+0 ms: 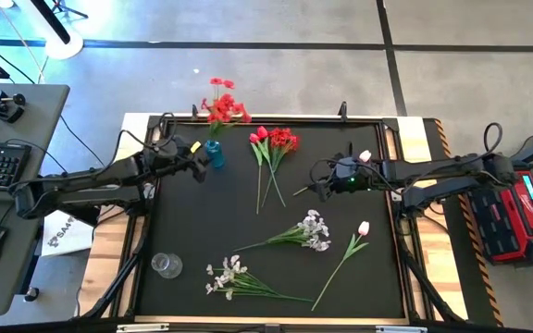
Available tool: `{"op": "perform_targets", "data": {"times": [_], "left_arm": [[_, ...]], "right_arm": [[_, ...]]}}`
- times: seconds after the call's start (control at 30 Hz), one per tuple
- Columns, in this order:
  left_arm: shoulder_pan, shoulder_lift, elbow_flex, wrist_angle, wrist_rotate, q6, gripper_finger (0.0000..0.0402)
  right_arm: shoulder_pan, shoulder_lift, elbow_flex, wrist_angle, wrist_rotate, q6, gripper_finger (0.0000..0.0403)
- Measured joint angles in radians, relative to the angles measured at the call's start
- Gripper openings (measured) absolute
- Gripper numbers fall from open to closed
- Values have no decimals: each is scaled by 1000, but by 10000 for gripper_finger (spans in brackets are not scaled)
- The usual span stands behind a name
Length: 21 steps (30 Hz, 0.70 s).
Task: Sort flowers into vase by color
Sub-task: Put the red flower into the blue vase
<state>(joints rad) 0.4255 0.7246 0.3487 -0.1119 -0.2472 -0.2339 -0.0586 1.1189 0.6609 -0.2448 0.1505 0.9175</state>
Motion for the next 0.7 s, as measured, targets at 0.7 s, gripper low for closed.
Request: {"op": "perform_targets", "data": {"times": [0.7], "left_arm": [[-68, -59, 74, -225, 54, -78, 273]], "right_arm": [[-281, 701, 311, 344, -127, 53, 216]]}}
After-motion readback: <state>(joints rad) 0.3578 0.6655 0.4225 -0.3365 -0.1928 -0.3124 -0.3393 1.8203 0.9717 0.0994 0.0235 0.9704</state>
